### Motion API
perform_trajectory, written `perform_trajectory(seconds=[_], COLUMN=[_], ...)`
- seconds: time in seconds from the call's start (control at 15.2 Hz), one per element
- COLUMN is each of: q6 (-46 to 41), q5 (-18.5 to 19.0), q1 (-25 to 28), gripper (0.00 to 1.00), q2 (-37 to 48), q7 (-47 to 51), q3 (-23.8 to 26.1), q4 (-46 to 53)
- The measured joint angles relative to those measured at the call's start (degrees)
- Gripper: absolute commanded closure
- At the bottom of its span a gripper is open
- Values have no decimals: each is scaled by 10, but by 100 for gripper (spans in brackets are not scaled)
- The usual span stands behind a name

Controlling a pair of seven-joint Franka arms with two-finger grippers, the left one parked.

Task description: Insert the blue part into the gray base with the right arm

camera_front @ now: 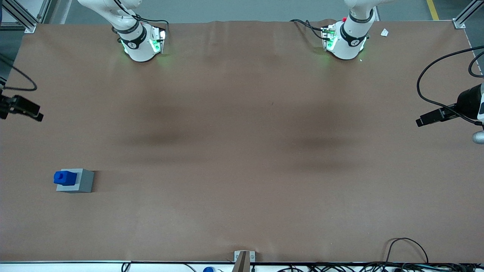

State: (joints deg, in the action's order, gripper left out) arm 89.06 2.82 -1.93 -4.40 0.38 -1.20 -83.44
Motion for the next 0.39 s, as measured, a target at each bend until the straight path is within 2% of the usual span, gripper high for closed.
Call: perform_trajectory(seconds=[0.39], q6=[20], q5=[1], q1=[4], gripper=[0], q2=[41], q7=[2], q3=[0], q4=[-52])
